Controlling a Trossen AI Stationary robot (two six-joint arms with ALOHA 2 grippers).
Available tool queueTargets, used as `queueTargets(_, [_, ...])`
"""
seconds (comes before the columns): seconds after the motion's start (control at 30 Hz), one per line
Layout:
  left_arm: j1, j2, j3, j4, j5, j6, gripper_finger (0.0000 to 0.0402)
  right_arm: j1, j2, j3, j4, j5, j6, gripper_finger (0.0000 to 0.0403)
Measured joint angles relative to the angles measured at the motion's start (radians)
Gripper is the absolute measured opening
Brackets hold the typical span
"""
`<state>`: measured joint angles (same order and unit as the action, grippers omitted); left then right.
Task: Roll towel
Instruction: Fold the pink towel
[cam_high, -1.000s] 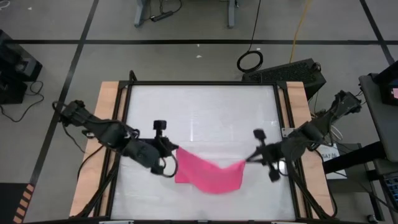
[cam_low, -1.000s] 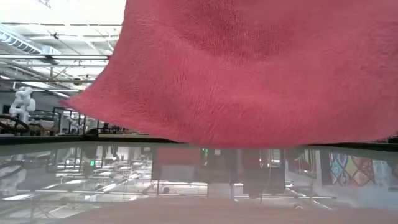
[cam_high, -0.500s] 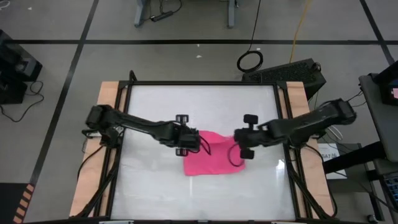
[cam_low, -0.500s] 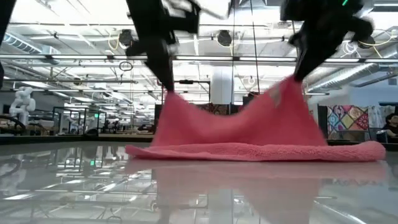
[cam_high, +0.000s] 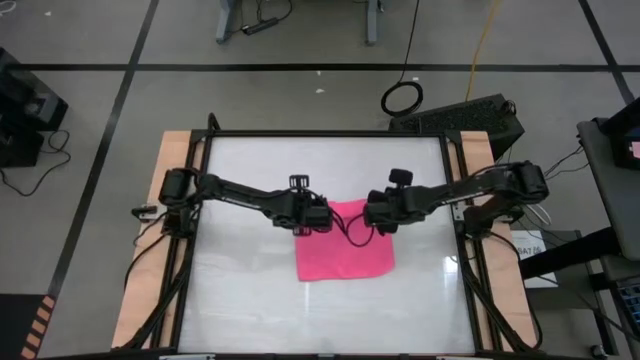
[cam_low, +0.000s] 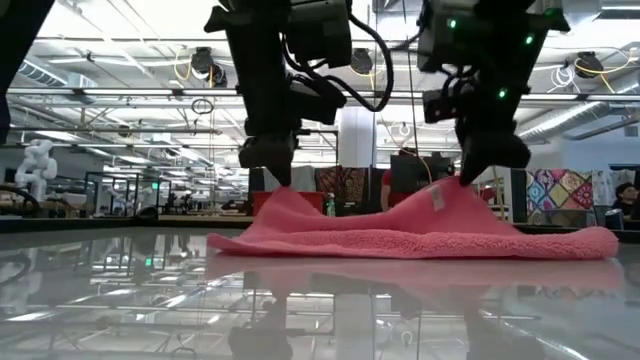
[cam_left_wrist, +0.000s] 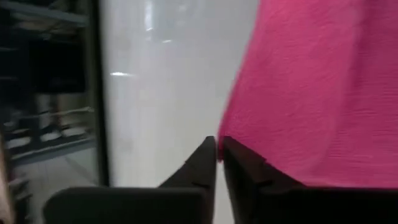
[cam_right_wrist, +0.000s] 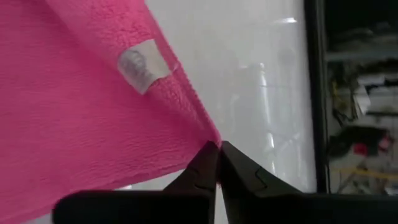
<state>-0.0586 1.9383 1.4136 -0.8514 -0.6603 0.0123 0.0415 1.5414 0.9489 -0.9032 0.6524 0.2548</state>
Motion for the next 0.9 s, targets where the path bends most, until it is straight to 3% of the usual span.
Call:
queueTargets(0.1, [0.009,-0.002,0.0,0.003,-0.014,-0.006,0.0091,-0.031,0.0,-0.03,0.022,0.004,0.005,0.0047])
queueTargets(0.27, [0.009,-0.002,0.0,0.008,-0.01,-0.033,0.018,-0.054,0.0,-0.08,0.063,0.004,0.035,0.0143])
queueTargets(0.4, [-0.003,-0.002,0.0,0.007,0.076,-0.033,0.0225,-0.046,-0.004,-0.089,0.043,0.002,0.095,0.0216])
queueTargets(0.6, [-0.088,-0.002,0.0,0.005,0.304,-0.032,0.022,0.058,-0.071,-0.09,0.047,-0.056,0.133,0.0254])
queueTargets(0.9, [-0.328,-0.002,-0.018,0.079,0.354,0.036,0.0179,0.367,-0.182,-0.091,0.109,-0.088,0.168,0.0223])
